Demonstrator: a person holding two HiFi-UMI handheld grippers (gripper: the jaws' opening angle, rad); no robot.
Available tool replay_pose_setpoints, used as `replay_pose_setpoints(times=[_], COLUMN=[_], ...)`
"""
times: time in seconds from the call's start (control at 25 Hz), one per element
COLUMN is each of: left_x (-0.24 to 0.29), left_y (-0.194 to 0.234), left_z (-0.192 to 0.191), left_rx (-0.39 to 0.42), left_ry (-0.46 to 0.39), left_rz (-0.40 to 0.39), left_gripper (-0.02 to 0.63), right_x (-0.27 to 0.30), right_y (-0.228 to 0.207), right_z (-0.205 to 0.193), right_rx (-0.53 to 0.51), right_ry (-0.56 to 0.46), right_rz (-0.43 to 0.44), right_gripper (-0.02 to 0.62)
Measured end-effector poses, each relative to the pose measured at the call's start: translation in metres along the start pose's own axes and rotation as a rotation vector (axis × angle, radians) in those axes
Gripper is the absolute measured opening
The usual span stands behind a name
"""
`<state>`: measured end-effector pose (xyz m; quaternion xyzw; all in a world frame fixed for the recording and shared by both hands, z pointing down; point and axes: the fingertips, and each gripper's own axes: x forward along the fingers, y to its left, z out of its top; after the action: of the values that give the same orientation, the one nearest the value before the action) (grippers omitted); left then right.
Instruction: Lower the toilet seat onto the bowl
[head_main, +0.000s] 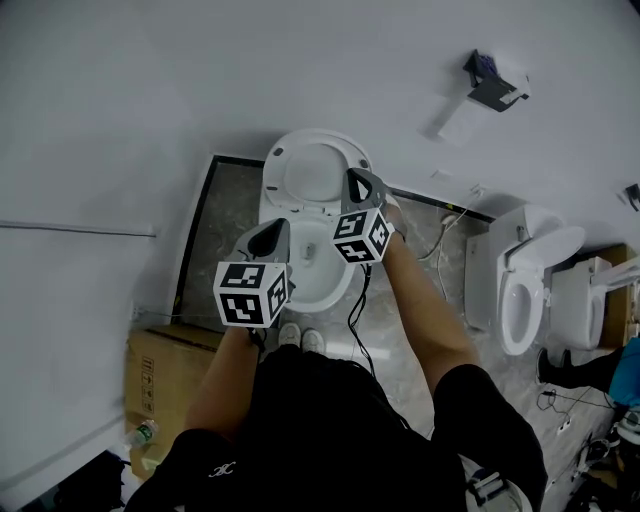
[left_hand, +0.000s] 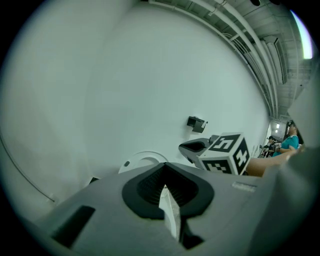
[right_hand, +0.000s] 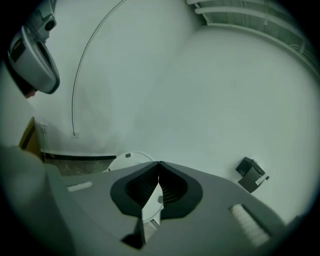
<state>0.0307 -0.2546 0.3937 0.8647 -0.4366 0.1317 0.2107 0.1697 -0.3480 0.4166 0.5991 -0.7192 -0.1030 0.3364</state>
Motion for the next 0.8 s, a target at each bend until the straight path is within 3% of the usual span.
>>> replay_pose_setpoints(times=[0.36,0.8], left_x=[0.016,0.009], left_y=[0.019,0.053], left_z=[-0.009,-0.039], left_rx=[-0.062,-0.107], left_ry=[0.028,0.081], left_rz=[0.006,0.090], left_gripper=[0.006,0.006], right_x=[0.087,0.174], right_y=[-0.003,-0.005], right_z=[-0.029,-0.068], right_rx=[-0.142,-0.287], right_ry=[0.068,0.203], right_rz=[0.038,0.019], right_gripper=[0.087,0.089])
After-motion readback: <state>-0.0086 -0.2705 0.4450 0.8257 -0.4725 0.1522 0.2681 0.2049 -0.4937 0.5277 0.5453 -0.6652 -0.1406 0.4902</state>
